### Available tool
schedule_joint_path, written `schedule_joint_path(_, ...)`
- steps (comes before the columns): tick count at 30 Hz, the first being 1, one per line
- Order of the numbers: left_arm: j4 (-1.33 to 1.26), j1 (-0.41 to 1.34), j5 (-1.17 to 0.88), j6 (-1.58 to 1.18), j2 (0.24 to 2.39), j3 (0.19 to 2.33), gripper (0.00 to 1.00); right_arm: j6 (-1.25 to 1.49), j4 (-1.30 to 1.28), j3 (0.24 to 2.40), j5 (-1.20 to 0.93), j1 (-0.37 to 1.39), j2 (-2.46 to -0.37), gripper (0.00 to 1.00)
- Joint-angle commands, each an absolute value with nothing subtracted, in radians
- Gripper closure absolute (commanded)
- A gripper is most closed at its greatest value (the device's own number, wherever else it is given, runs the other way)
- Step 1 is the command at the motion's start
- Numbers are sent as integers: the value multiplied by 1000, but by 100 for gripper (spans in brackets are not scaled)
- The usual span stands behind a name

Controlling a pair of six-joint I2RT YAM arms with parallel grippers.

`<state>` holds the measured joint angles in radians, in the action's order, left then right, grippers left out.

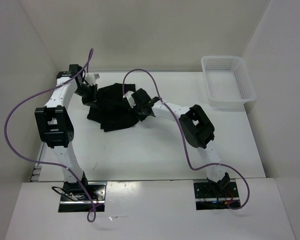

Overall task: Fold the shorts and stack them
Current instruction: Fold the shorts

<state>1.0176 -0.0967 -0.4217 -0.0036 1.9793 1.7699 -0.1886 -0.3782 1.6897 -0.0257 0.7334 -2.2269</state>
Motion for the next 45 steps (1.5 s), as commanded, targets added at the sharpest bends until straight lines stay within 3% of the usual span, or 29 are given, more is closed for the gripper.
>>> schedule_joint_path(1, 1037, -136, -399, 0, 1954, 1752, 100, -205, -328, 1726, -11, 742, -2194, 100)
schedule_joint_path(6, 1013, -137, -278, 0, 1927, 1668, 100, -238, -362, 1674, -70, 742, -2137, 100)
schedule_joint_path(10, 885, -126, -48, 0, 1905, 1493, 100, -278, -380, 1663, -109, 742, -2114, 100)
schedule_joint_path(18, 816, -117, -38, 0, 1951, 1433, 100, -339, -431, 1687, -181, 761, -2094, 100)
schedule_joint_path(28, 798, -140, -28, 0, 1793, 1522, 100, -472, -495, 1631, -258, 770, -2019, 100)
schedule_joint_path(39, 687, -140, 86, 0, 1891, 1384, 94, -536, -503, 1632, -266, 853, -2069, 100)
schedule_joint_path(41, 658, -149, 86, 0, 1891, 1368, 82, -514, -473, 1641, -235, 853, -2059, 86)
schedule_joint_path(43, 635, -149, 106, 0, 1891, 1350, 79, -485, -454, 1655, -181, 864, -2049, 64)
schedule_joint_path(44, 635, -149, 106, 0, 1891, 1350, 77, -473, -421, 1664, -154, 864, -2049, 60)
schedule_joint_path(45, 635, -149, 106, 0, 1891, 1350, 66, -462, -401, 1664, -88, 876, -2049, 45)
